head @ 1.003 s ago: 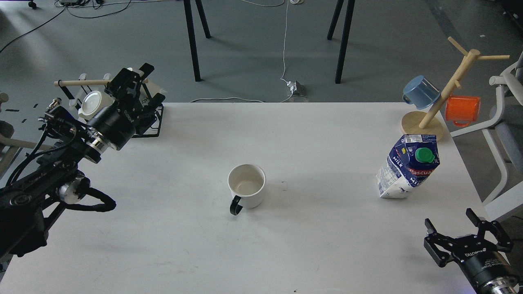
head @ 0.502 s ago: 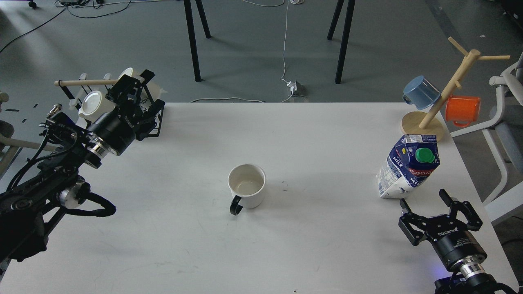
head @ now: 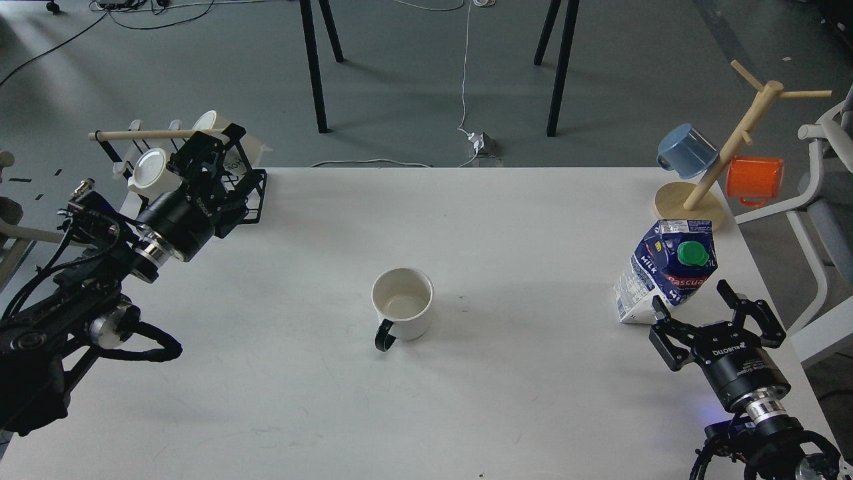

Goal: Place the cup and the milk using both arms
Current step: 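Move the right gripper up to the milk carton, then grasp the milk carton with the right gripper, then slide the milk carton toward the white mug and release it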

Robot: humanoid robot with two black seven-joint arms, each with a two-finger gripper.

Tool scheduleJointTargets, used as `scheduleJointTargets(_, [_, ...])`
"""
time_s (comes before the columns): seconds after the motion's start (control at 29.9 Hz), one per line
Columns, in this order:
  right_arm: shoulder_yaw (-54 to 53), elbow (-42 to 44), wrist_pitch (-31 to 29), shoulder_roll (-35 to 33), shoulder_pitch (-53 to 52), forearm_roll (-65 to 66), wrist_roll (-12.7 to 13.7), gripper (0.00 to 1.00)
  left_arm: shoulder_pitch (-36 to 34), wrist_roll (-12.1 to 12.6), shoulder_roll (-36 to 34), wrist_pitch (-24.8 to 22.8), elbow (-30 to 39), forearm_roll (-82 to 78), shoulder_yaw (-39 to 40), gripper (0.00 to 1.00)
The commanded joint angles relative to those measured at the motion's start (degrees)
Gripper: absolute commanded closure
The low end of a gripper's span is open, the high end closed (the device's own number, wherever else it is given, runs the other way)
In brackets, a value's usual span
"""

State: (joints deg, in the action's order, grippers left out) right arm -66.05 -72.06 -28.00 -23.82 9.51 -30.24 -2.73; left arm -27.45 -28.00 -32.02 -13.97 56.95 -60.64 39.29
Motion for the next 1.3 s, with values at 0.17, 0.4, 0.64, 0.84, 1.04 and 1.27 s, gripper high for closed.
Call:
scheduleJointTargets(0.17, [0.22, 2.18, 0.0, 1.75, -3.35, 0.0, 0.0, 0.01, 0.55, 0.0, -0.15, 0.17, 0.0, -0.01, 0.0, 0.02])
scheduleJointTargets(0.4, [0.4, 2.54, 0.0, 2.81, -3.97, 0.0, 0.0, 0.03, 1.43, 0.0, -0.24, 0.26, 0.0, -0.01, 0.17, 0.02])
scheduleJointTargets(0.64, [0.4, 3.15, 0.0, 3.08, -4.06, 0.0, 0.0, 0.23, 2.22, 0.0, -0.15, 0.44, 0.0, -0.01, 0.0, 0.02])
scheduleJointTargets(0.84, [0.31, 3.24, 0.0, 3.16, -4.06, 0.0, 0.0, 0.65, 2.22, 0.0, -0.15, 0.44, -0.08, -0.01, 0.17, 0.02])
scheduleJointTargets(1.04, [0.22, 2.89, 0.0, 3.08, -3.8, -0.26, -0.08, 0.73, 2.31, 0.0, -0.06, 0.52, -0.08, -0.01, 0.0, 0.02])
scheduleJointTargets(1.27, [0.48, -1.85, 0.0, 3.25, -4.06, -0.61, 0.0, 0.75, 3.19, 0.0, -0.15, 0.52, -0.08, -0.01, 0.17, 0.02])
